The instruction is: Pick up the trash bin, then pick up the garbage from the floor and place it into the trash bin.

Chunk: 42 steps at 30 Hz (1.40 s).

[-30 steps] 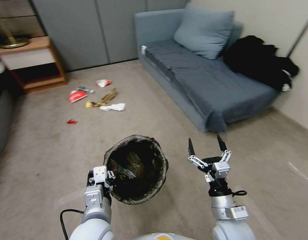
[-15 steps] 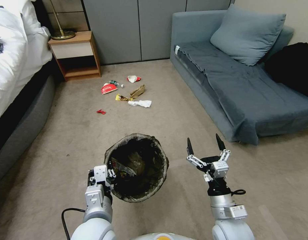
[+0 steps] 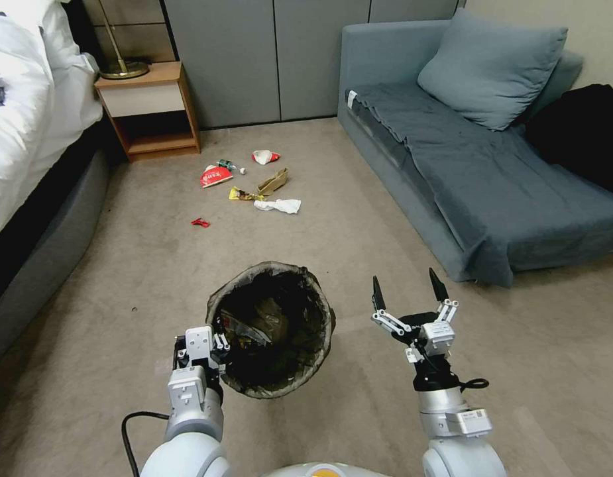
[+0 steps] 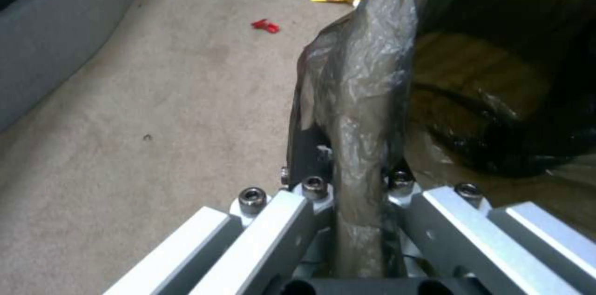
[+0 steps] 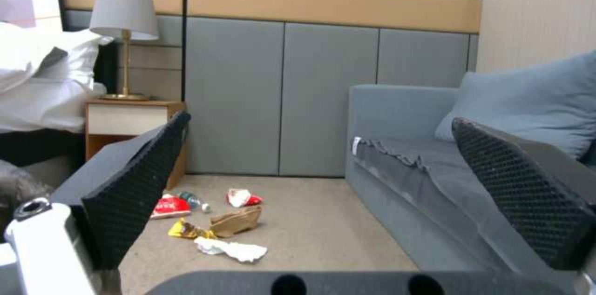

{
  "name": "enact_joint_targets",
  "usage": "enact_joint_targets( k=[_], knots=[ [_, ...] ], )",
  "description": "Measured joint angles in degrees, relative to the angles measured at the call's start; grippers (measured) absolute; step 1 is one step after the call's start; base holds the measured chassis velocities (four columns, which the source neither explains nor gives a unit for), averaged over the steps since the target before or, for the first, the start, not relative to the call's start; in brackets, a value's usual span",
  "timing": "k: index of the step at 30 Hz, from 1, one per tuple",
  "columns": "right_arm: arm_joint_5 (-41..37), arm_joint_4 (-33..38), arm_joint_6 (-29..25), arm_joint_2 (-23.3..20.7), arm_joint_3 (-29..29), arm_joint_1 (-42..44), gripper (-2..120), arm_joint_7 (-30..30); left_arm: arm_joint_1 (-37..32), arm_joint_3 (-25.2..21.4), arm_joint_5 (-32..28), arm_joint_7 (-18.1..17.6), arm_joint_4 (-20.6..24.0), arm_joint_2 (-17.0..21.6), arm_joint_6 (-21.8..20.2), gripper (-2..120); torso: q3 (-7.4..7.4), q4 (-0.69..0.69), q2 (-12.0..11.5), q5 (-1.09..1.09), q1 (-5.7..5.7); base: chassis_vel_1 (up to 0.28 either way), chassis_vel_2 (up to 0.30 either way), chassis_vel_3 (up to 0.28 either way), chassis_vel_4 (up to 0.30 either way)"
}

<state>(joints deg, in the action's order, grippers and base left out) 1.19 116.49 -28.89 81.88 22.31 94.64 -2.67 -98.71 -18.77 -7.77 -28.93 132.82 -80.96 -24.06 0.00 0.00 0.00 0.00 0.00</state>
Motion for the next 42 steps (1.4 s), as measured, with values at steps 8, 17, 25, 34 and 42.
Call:
enact_joint_targets(
  k=[8,17,25,34,42],
  knots=[
    [-0.02,-0.66,-0.46,0.14,-0.02,-0.33,100,0.15,0.15,-0.2,0.0,-0.18,0.24,-0.37,0.0,0,0.0,0.0,0.0,0.0,0.0,0.0,0.0,0.0,0.0],
    [-0.09,-0.9,-0.62,0.26,-0.16,-0.52,100,0.2,0.2,-0.31,-0.04,-0.27,0.32,-0.43,-0.07,0,0.0,0.0,0.0,0.0,0.0,-0.078,0.063,0.052,-0.07],
    [-0.19,-0.9,-0.91,0.28,-0.03,-0.45,100,0.3,0.39,-0.3,-0.04,-0.35,0.32,-0.49,-0.16,0,0.0,0.0,0.0,-0.02,0.0,-0.207,0.199,0.214,-0.209],
    [-0.24,-0.9,-0.92,0.26,-0.06,-0.46,100,0.3,0.47,-0.16,0.04,-0.46,0.29,-0.84,-0.17,0,0.0,0.0,0.0,-0.02,0.0,-0.287,0.305,0.303,-0.297],
    [-0.2,-0.89,-0.96,0.34,-0.19,-0.45,100,0.32,0.69,-0.03,0.07,-0.4,0.15,-0.92,-0.18,0,0.0,0.0,0.0,0.0,0.0,-0.386,0.369,0.362,-0.359]
  ],
)
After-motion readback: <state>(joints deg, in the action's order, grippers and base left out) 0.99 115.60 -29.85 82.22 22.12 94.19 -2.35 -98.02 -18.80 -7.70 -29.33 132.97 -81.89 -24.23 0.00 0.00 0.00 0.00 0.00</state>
